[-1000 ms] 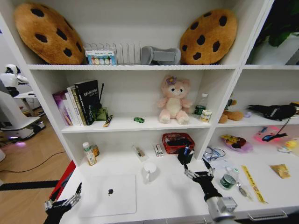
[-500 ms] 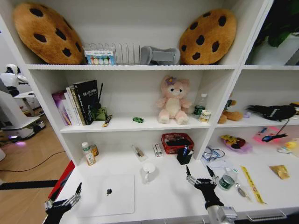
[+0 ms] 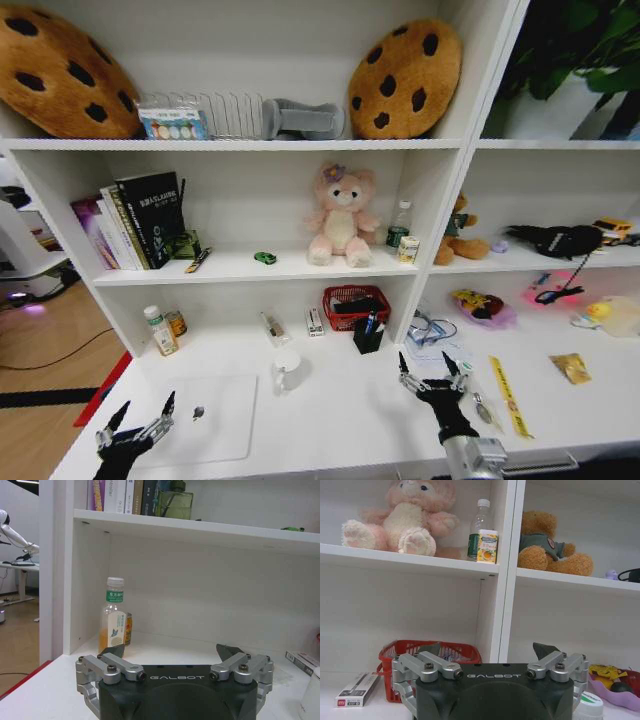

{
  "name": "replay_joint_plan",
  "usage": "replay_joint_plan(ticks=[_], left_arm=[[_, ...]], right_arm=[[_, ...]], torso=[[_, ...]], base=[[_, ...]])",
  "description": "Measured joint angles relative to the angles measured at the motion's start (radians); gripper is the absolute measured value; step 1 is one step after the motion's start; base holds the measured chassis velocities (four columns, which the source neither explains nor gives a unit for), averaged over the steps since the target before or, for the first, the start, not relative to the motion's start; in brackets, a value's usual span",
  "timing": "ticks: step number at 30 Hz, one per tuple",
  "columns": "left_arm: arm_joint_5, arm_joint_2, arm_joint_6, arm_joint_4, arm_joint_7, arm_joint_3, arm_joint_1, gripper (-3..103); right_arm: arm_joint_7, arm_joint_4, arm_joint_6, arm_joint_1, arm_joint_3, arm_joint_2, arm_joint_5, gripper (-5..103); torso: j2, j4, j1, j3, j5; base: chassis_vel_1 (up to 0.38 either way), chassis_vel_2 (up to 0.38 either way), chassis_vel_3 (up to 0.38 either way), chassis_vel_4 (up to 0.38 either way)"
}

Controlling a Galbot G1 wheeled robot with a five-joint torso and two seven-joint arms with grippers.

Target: Organize the objects on the table.

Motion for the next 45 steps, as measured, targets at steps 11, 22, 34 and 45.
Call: replay_joint_plan(ticks=[11, 22, 34, 45], left_arm=[[0.0, 0.0, 0.0, 0.0, 0.0, 0.0, 0.0, 100], [0.0, 0.0, 0.0, 0.0, 0.0, 0.0, 0.0, 100], [0.0, 0.0, 0.0, 0.0, 0.0, 0.0, 0.0, 100], [0.0, 0.0, 0.0, 0.0, 0.0, 0.0, 0.0, 100]], right_arm=[[0.0, 0.021, 0.005, -0.013, 0.003, 0.001, -0.008, 100], [0.003, 0.036, 0.007, -0.032, 0.016, 0.011, 0.025, 100], [-0.004, -0.025, 0.012, -0.005, -0.017, 0.008, 0.055, 100], [-0.017, -0.108, -0.021, 0.076, -0.051, -0.013, 0.062, 100]], torso=[[0.0, 0.0002, 0.0, 0.0, 0.0001], [0.0, -0.0001, 0.0, 0.0, 0.0001], [0.0, 0.0003, 0.0, 0.0, 0.0002], [0.0, 0.0002, 0.0, 0.0, 0.0001]], base=[[-0.08, -0.082, 0.083, 0.075], [-0.113, -0.108, 0.111, 0.114], [-0.074, -0.08, 0.068, 0.073], [0.0, 0.0, 0.0, 0.0]])
